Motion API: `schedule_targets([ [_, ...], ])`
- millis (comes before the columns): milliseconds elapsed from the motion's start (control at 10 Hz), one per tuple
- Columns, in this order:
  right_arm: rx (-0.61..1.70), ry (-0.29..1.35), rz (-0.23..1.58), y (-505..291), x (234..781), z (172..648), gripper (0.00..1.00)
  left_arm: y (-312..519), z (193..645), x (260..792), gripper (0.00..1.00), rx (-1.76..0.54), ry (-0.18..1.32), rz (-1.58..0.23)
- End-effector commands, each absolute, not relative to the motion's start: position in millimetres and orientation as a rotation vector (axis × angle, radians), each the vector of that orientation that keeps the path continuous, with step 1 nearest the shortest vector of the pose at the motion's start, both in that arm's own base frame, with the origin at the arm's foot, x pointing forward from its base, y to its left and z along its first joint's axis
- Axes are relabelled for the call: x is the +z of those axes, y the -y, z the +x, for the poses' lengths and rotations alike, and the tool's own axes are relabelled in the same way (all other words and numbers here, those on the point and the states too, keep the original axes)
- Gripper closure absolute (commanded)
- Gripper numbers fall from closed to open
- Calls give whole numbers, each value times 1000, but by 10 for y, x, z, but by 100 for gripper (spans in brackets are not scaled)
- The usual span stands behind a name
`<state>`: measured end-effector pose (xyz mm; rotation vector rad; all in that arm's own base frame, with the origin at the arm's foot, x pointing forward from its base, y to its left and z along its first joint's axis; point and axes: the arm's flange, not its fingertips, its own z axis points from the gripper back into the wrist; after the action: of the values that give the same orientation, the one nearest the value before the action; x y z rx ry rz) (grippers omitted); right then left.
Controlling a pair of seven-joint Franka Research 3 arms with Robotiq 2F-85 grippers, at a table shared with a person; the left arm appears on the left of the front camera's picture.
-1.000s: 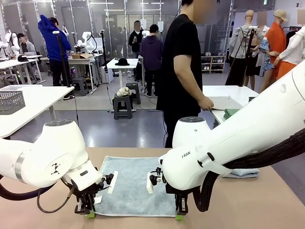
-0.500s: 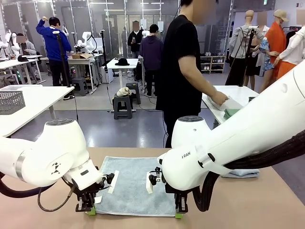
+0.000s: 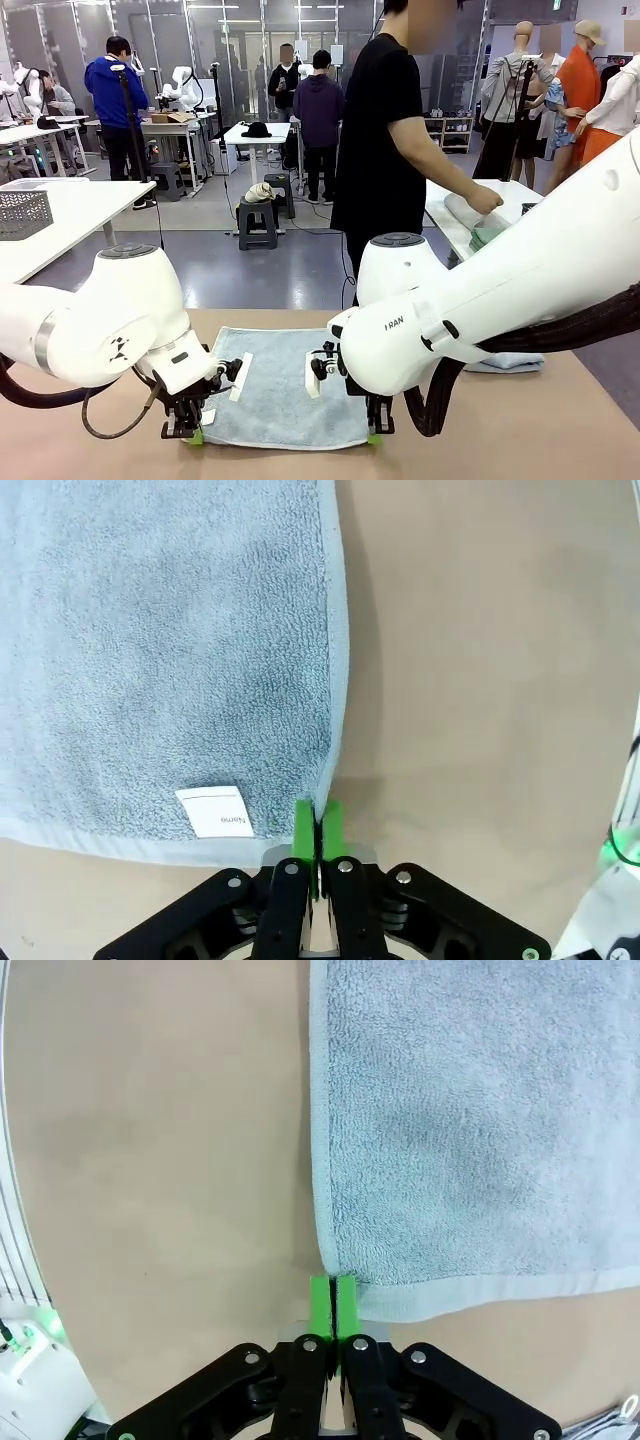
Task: Fold the towels and place them in the basket.
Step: When a person lays out a Towel with hook on the table, fold it in half twice.
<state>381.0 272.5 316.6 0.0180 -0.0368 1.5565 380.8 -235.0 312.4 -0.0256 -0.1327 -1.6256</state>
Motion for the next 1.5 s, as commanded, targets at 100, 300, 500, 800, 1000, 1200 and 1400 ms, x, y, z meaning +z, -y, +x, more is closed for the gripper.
schedule_targets([
  [100, 1563, 27, 25, -2719, 3123, 3811, 100, 2353, 3805, 3104, 100, -1636, 128, -27],
  [300, 1563, 27, 25, -2719, 3123, 3811, 100, 2353, 3805, 3104, 100, -1636, 128, -27],
  [500, 1563, 27, 25, -2719, 3123, 3811, 100, 2353, 3805, 3104, 100, -1636, 128, -27],
  [800, 1563, 39, 15, -2742, 3204, 3795, 97, 2390, 3775, 3207, 96, -1621, 135, -5],
  [1000, 1543, 32, -15, -2730, 3378, 3827, 97, 2432, 3776, 3458, 96, -1602, 132, 26],
  [1200, 1547, 51, -31, -2726, 3548, 3883, 97, 2465, 3789, 3644, 96, -1597, 138, 60],
  [1400, 1563, 67, -50, -2731, 3621, 4013, 97, 2434, 3915, 3702, 96, -1590, 150, 90],
])
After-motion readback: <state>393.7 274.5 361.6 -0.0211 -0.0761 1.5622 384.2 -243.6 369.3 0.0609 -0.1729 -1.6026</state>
